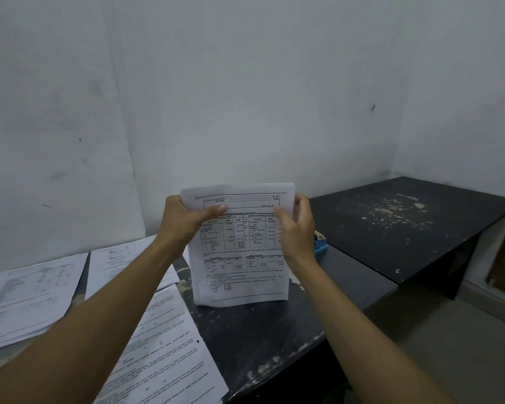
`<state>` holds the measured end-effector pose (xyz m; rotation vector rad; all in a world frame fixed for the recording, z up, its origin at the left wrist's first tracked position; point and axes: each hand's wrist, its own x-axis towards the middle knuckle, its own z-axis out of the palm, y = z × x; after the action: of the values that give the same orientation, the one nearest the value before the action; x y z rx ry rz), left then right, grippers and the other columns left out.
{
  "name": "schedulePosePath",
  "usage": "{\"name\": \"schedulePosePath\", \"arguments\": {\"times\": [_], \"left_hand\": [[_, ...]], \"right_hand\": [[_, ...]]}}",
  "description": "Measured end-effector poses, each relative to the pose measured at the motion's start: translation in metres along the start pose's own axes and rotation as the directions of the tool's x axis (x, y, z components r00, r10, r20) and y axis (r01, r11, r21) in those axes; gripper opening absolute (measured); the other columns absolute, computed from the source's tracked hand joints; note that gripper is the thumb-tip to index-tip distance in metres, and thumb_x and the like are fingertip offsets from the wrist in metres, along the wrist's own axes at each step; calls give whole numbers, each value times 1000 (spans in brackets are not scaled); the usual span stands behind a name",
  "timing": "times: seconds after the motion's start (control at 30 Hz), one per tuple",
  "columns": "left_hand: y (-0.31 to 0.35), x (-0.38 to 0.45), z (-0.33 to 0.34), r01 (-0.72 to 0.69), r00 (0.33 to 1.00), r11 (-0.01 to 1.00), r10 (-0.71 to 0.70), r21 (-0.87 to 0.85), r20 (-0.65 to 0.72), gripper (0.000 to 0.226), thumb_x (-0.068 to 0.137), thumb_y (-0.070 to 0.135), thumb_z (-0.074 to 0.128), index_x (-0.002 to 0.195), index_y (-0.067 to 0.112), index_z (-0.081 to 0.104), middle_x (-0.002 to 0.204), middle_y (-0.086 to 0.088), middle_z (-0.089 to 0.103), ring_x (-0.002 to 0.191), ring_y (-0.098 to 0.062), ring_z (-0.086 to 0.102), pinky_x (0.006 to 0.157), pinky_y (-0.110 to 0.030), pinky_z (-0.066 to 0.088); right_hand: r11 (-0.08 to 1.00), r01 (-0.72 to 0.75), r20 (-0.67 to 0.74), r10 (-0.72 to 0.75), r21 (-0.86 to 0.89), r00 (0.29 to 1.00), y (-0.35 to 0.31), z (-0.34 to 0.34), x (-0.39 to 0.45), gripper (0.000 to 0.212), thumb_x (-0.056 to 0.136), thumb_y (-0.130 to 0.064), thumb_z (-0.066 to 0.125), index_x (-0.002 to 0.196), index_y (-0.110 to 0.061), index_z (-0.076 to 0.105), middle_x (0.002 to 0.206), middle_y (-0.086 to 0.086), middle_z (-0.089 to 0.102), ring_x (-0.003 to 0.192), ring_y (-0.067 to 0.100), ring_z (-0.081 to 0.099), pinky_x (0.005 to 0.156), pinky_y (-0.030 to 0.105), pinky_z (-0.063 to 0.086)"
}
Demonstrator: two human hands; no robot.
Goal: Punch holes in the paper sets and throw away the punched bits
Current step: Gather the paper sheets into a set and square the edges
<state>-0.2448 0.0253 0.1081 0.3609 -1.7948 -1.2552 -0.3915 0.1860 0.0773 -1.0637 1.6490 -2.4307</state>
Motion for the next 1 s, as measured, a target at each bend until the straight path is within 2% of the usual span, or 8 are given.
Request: {"name": "schedulePosePath", "arguments": {"times": [0.17,0.3,0.4,0.53,0.63,0.77,0.9,1.0], "left_hand": [[-1,0,2,-12,1000,1000,12,-2,-11,40,58,41,90,90,21,78,88,1,79,78,-18,76,63,-29,61],[-2,-1,4,-11,1000,1000,11,6,-23,38,60,42,89,90,22,77,89,2,78,78,-19,75,66,-33,62],[-3,-2,5,-7,1000,1000,8,16,-15,41,62,41,89,95,19,77,92,1,78,81,-22,75,69,-37,62],[-3,-7,4,-15,1000,1000,15,-5,-6,42,60,40,90,95,19,78,92,1,79,80,-18,76,66,-30,61],[-8,-13,1,-3,1000,1000,3,-20,1,40,58,40,89,93,25,77,93,7,78,79,-13,75,60,-21,58],[-21,-22,1,55,998,998,-55,-2,3,39,61,39,86,96,29,73,92,13,77,80,-12,75,65,-28,61],[-27,-25,4,64,998,998,-64,2,-1,40,62,38,88,98,27,75,95,8,78,82,-15,75,68,-32,61],[-28,-27,5,49,999,999,-49,4,9,41,62,38,89,99,26,75,96,7,78,83,-14,75,67,-29,60]], "right_hand": [[997,-65,33,66,-48,997,14,-14,-1,16,96,-15,59,110,-19,56,103,-4,72,93,15,71,66,21,57],[993,-29,5,30,-114,1000,20,-16,-9,27,98,-26,58,123,-21,50,116,-2,67,103,18,68,80,38,61],[985,34,64,-23,-169,998,15,-9,-12,35,94,-37,56,126,-23,49,118,-3,65,104,15,67,82,42,61],[978,106,77,-94,-177,993,10,-6,-16,35,95,-38,57,127,-29,45,119,-4,63,105,17,66,80,44,61],[976,95,90,-79,-196,993,18,-11,-21,36,95,-39,58,127,-27,47,120,1,62,106,18,65,82,45,60],[971,61,95,-40,-229,995,36,-17,-34,40,93,-49,59,125,-28,48,115,-6,65,99,7,68,76,33,61],[967,36,99,-12,-252,995,50,-19,-42,43,91,-54,59,126,-33,47,117,-13,66,101,1,66,76,20,58],[954,8,88,19,-298,996,60,-23,-51,34,91,-55,60,119,-37,50,113,-18,66,99,-8,63,71,6,49]]}}
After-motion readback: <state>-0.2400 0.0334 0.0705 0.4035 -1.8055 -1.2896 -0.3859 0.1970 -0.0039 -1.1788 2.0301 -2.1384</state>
